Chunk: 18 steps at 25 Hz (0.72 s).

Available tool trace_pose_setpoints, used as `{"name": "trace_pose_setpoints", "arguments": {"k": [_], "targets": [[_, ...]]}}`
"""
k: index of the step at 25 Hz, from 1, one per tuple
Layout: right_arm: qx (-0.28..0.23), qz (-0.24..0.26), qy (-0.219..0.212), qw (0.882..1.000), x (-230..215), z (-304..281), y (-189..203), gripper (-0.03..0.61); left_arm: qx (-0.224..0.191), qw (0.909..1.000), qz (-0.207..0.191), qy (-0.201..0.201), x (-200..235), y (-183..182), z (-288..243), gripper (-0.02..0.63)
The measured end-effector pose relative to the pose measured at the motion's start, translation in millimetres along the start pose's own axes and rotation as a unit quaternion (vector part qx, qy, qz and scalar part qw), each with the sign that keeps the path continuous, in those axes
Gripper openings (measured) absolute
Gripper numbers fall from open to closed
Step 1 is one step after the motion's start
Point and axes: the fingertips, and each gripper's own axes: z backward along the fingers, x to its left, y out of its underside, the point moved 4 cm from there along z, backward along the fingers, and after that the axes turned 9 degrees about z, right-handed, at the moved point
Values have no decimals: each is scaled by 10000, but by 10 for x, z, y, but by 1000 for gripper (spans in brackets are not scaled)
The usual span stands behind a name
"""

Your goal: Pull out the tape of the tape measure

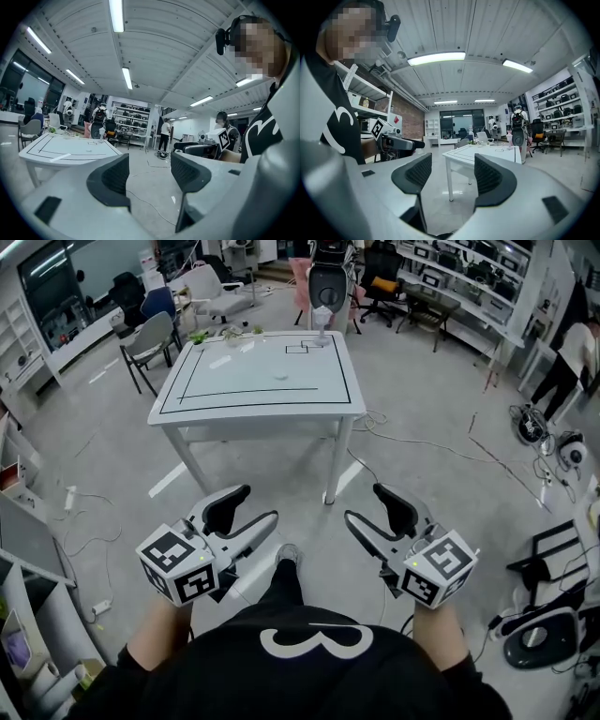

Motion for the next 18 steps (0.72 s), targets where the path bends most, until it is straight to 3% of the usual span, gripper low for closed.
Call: {"name": "trace_pose_setpoints", "arguments": {"k": [8,18], "targets": [[203,-64,234,9995,-736,-774,30,262,65,9999,118,-55,910,-311,-548,267],[689,-286,141,9971,-1795,-2171,114,262,424,9988,247,26,2364,-776,-1470,267]]}}
